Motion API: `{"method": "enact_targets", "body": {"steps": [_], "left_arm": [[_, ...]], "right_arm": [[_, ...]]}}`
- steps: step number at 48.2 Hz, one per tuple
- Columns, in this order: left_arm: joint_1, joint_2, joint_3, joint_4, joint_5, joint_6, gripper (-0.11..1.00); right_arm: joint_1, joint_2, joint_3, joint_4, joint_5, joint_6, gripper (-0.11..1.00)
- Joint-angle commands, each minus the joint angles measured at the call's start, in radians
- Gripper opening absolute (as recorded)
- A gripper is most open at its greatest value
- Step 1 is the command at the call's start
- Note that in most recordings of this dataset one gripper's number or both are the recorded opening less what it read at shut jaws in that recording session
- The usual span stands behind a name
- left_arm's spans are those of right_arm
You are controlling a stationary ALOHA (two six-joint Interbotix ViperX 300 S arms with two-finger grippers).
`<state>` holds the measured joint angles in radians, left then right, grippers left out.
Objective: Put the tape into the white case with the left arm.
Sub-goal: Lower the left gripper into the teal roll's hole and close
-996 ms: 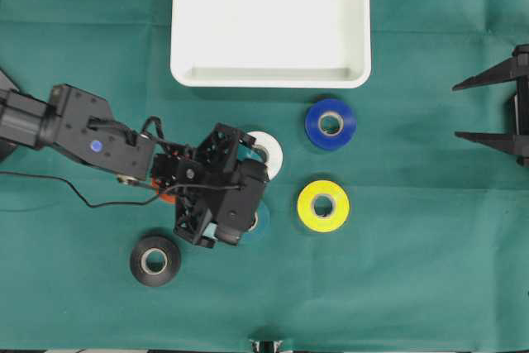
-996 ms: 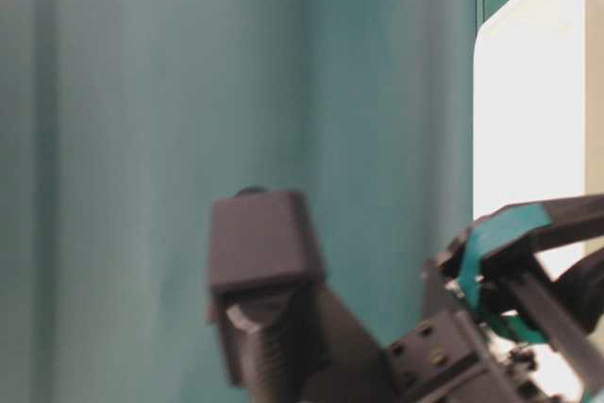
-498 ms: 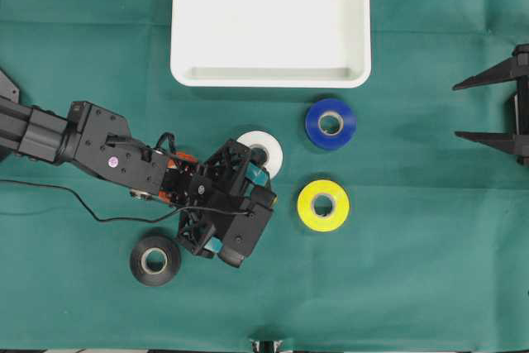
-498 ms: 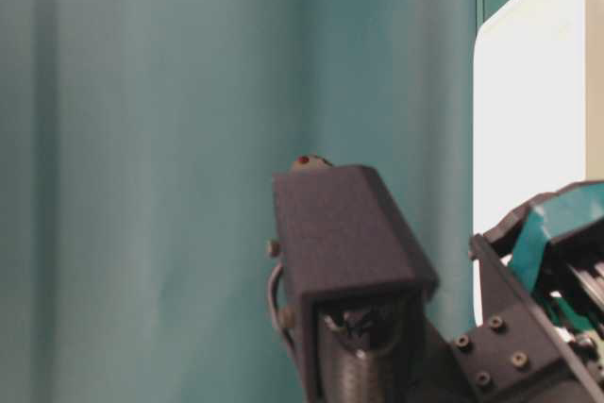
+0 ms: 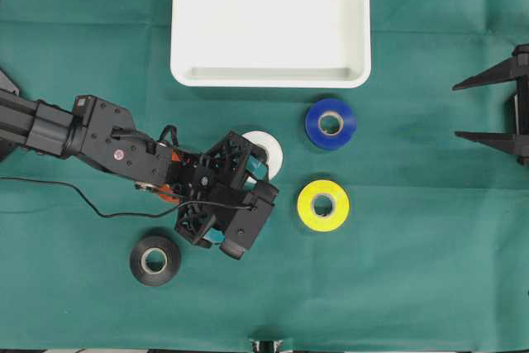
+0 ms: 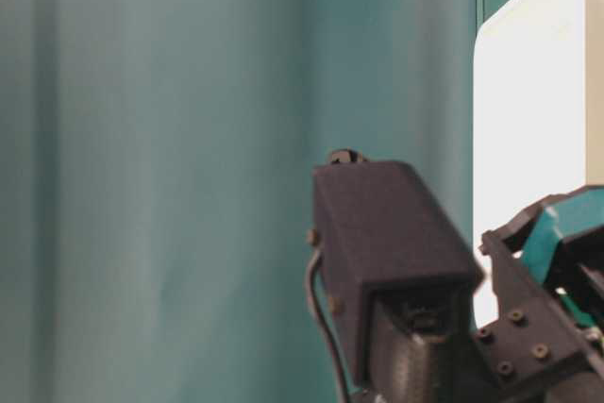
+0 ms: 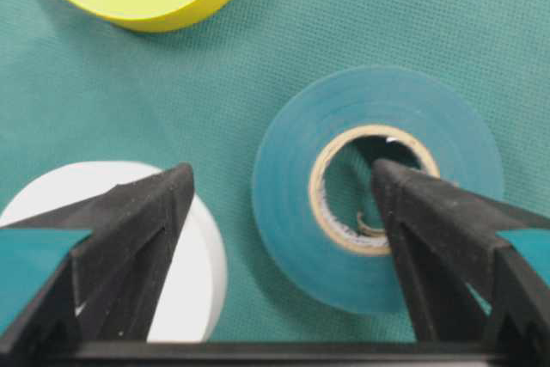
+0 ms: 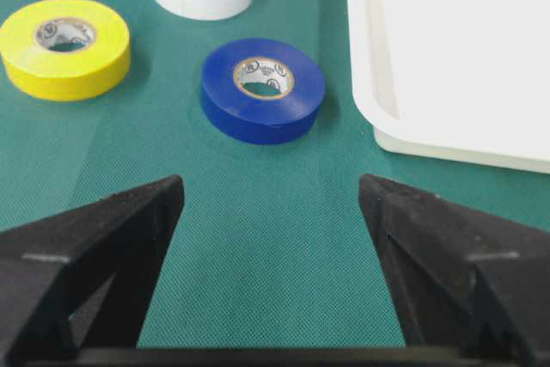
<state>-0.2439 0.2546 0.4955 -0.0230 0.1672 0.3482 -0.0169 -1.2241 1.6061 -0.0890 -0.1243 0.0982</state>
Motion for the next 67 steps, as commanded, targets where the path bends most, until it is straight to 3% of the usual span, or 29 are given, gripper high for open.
{"method": "enact_targets", "body": {"steps": [1, 22, 26, 34, 67], "left_arm": [[0.003, -0.011, -0.020, 0.002, -0.003, 0.003, 0.91], [0.003, -0.015, -0.020, 0.002, -0.003, 0.008, 0.86], [0.000, -0.015, -0.020, 0.002, -0.003, 0.008, 0.68], [-0.009, -0.015, -0.018, 0.002, -0.003, 0.008, 0.22], [-0.021, -0.049, -0.021, 0.002, 0.006, -0.002, 0.22]], "right_arm": [[-0.002, 0.005, -0.011, -0.002, -0.011, 0.002, 0.86], [0.000, 0.006, -0.012, -0.002, -0.011, 0.002, 0.86], [-0.002, 0.006, -0.012, -0.002, -0.009, 0.002, 0.86], [-0.002, 0.005, -0.011, -0.002, -0.011, 0.002, 0.86], [-0.002, 0.006, -0.012, -0.002, -0.011, 0.002, 0.86]]}}
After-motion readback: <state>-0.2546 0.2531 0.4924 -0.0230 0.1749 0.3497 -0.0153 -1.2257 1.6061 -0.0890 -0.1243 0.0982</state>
